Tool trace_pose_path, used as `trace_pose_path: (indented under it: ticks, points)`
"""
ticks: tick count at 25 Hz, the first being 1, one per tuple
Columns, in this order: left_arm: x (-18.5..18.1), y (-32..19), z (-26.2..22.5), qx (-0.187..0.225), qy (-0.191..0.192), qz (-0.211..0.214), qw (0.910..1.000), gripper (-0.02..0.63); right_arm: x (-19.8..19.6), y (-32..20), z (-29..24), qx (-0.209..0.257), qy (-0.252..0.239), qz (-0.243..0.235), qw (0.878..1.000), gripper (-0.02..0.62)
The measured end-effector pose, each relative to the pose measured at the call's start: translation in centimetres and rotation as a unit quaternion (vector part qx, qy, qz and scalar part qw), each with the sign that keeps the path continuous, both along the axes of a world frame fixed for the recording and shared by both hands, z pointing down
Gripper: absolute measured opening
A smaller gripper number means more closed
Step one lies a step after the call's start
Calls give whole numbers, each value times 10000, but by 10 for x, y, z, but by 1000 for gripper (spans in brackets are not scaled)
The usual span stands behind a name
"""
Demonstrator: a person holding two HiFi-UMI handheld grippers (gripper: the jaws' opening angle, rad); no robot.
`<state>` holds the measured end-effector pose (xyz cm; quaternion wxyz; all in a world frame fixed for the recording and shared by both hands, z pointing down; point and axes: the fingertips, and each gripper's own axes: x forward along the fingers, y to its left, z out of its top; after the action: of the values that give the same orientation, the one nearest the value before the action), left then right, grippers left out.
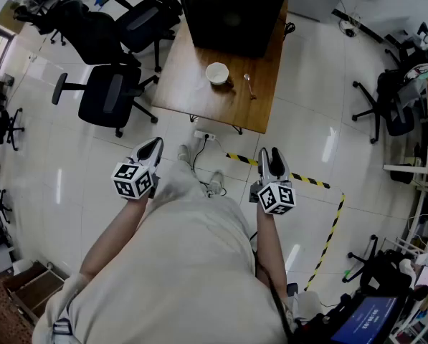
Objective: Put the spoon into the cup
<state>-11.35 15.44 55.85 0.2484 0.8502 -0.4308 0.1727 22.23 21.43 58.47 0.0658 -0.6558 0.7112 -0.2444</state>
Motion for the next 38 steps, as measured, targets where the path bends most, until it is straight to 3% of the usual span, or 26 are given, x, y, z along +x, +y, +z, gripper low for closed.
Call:
trace_pose_path:
  ticks: [10, 16, 23, 30, 34, 38]
  points:
    - [-10, -47, 16, -91, 139, 98, 9998, 0, -16, -26, 8, -326, 117, 74, 9994, 161]
    - [6, -90, 27, -164, 19, 860, 9962, 0, -11, -56, 7, -537, 291, 408, 9973, 156]
    - [13, -149, 27, -159, -41, 1810, 9833, 0, -19, -107, -5, -696, 463, 800, 9933, 152]
    - [20, -195, 33, -318, 228, 2191, 9749, 0, -42, -146, -20, -879, 791, 1020, 9877, 149]
    - [22, -202, 42, -354, 278, 2495, 9673, 0, -69, -163, -29, -1100, 1559, 764, 9787, 149]
    - [24, -203, 50, -429, 401, 2794, 9584, 0, -96, -178, -37, -1293, 2620, 325, 9558, 137]
